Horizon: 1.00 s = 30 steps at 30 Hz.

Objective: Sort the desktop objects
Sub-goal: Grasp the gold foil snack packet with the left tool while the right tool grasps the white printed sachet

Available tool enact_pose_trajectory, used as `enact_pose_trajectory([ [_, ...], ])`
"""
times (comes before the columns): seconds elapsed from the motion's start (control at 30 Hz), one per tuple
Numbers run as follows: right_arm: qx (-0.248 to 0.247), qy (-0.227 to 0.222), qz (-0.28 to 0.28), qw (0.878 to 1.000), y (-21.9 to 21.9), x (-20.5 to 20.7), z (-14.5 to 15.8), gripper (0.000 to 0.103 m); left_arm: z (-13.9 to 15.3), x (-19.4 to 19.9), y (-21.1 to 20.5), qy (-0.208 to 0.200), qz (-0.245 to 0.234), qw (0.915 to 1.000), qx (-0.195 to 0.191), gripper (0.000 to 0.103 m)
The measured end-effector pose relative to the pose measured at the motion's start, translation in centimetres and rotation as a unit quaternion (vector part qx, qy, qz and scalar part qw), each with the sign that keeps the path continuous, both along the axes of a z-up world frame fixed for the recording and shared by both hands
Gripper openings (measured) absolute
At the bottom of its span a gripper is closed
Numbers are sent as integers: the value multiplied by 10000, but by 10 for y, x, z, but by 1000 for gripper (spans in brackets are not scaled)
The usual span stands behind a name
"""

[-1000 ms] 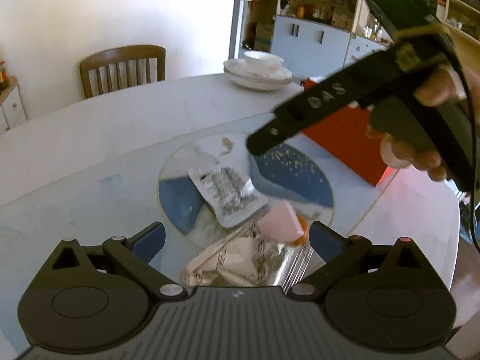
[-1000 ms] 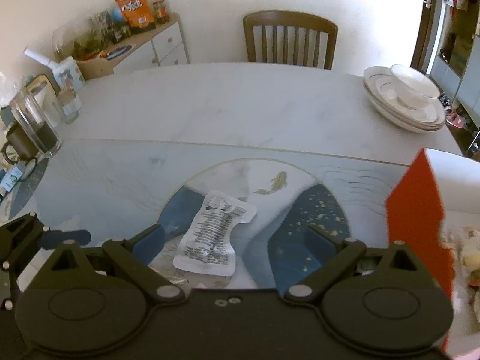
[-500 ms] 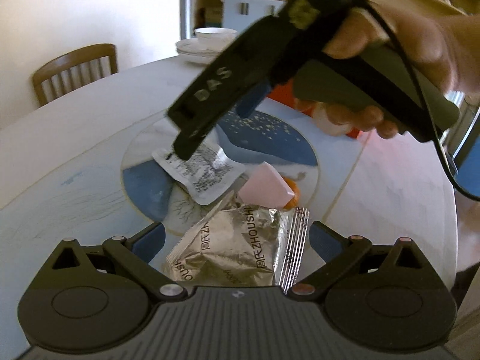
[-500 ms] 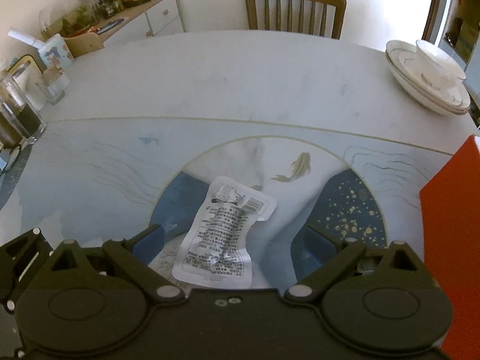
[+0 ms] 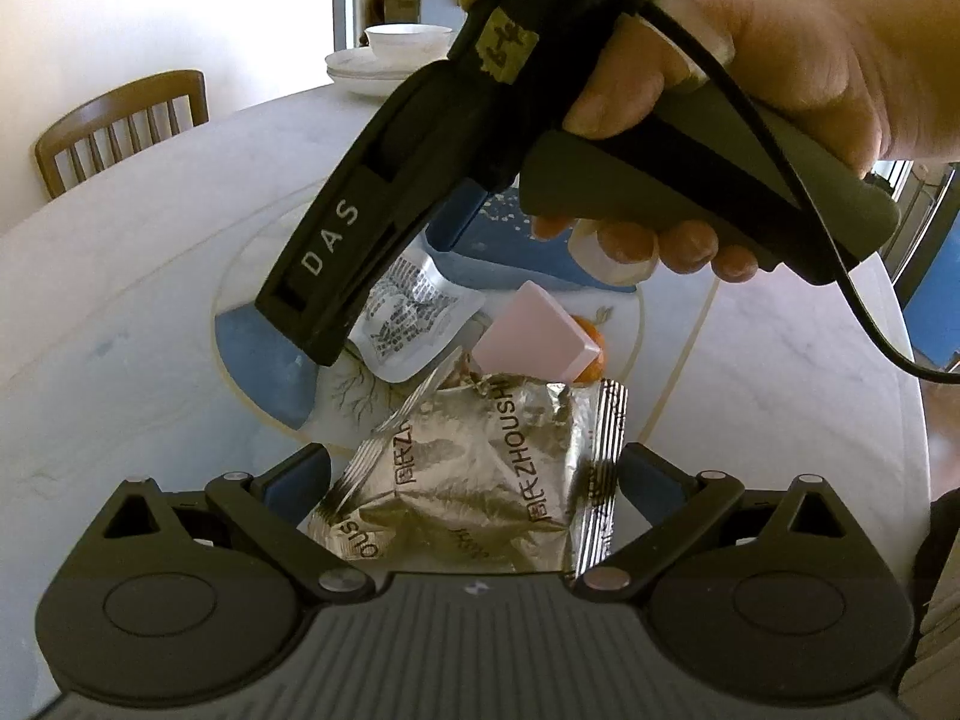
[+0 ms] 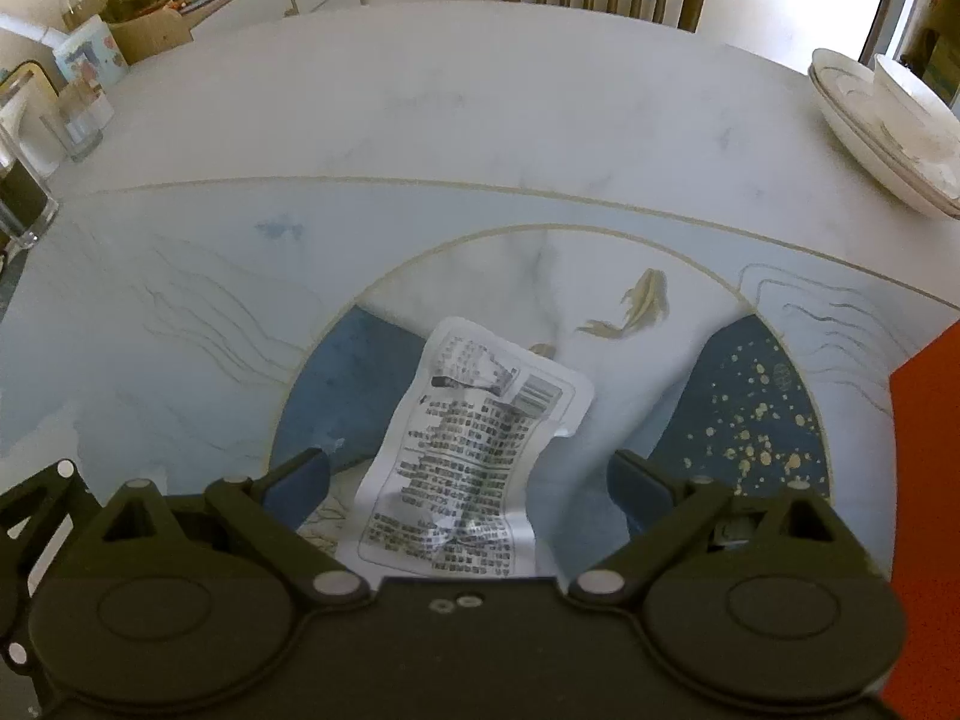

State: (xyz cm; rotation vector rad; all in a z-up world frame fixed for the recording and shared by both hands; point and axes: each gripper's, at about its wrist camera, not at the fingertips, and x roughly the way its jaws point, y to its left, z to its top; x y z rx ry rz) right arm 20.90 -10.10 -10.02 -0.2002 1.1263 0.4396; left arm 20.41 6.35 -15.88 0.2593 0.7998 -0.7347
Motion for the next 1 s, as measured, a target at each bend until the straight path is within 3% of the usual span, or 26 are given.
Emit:
enact_pose_trajectory([
  [0.3,-240,-173,162,9994,9,-7,-6,99,-6,1,6,105,40,9999,-106,101],
  [0.47,-238,-191,189,9994,10,-7,-3,94,-4,1,8,108,95,9998,-120,94],
  [0.57,-204,-254,181,9993,9,-8,0,84,-2,2,10,116,162,9997,-112,86],
  [0.67,-171,-313,201,9992,7,-8,4,68,2,2,11,159,231,9995,-134,77],
  [0.7,-151,-337,218,9991,6,-8,6,57,3,2,11,173,265,9994,-133,76],
  [0.87,-26,-322,122,9994,-2,-6,11,51,12,1,11,150,445,9988,-97,62],
  [1.0,145,-381,-4,9992,-16,-8,19,51,18,4,15,233,677,9973,-134,61],
])
